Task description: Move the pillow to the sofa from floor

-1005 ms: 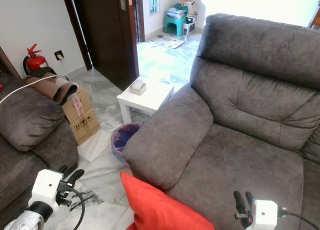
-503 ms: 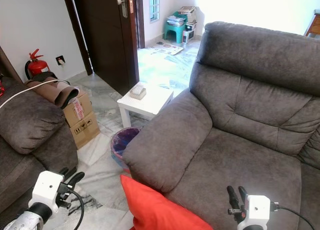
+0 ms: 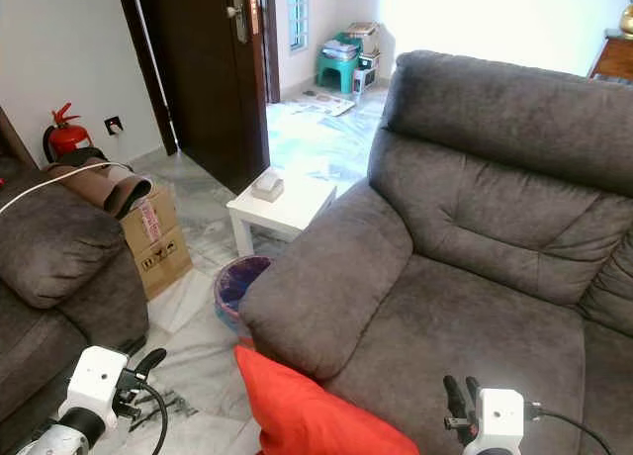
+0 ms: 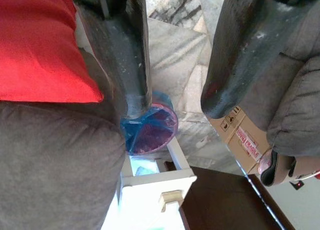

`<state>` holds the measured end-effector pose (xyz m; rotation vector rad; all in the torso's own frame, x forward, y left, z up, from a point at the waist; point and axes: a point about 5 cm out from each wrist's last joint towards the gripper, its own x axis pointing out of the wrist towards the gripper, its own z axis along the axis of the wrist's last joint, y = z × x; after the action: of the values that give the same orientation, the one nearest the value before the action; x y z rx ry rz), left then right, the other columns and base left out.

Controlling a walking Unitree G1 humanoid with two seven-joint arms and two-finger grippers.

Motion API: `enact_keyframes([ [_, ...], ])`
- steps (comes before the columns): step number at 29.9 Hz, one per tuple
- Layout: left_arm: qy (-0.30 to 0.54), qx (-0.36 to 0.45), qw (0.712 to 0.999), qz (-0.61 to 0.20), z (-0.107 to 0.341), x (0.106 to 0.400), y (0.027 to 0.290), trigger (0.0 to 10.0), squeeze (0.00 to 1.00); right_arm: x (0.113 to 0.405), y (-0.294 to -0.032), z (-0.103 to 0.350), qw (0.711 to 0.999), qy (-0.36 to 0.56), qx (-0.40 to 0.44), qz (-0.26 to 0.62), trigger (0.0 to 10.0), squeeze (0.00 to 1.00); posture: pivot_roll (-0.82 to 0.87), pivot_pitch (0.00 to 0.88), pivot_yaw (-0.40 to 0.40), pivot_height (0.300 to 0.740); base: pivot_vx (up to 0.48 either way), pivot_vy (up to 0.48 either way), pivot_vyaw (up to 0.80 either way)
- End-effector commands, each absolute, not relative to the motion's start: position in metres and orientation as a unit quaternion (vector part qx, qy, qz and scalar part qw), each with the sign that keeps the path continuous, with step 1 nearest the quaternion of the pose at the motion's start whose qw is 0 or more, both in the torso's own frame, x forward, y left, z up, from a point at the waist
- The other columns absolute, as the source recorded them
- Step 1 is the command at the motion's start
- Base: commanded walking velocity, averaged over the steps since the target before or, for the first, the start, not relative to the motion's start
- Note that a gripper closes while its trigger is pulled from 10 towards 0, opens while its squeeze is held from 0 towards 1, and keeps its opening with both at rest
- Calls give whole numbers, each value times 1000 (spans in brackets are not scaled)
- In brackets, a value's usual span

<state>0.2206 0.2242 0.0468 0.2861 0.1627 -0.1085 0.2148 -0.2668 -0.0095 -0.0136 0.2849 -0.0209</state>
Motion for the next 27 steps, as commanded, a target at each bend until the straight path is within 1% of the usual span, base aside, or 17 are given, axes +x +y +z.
enact_keyframes([
  [1,81,145,984,-57,45,221,223,10000,0,216,-264,-11,989,146,-2,-8,10000,0,104,16,-9,705,0,0,0],
  [11,80,147,985,-46,40,223,227,10000,0,221,-259,-9,990,138,8,-4,10000,0,116,54,-17,705,0,0,0],
  [15,78,146,985,-42,40,223,226,10000,0,223,-258,-11,988,153,8,-4,10000,0,124,67,-18,705,0,0,0],
  [17,77,147,985,-42,40,222,226,10000,0,224,-257,-11,988,155,7,-4,10000,0,125,69,-18,705,0,0,0],
  [19,75,147,985,-42,39,222,226,10000,0,224,-256,-11,988,153,7,-1,10000,0,128,75,-19,695,0,0,0],
  [27,75,149,985,-40,38,220,226,10000,0,221,-256,-12,989,146,24,-8,10000,0,132,88,-21,695,0,0,0],
])
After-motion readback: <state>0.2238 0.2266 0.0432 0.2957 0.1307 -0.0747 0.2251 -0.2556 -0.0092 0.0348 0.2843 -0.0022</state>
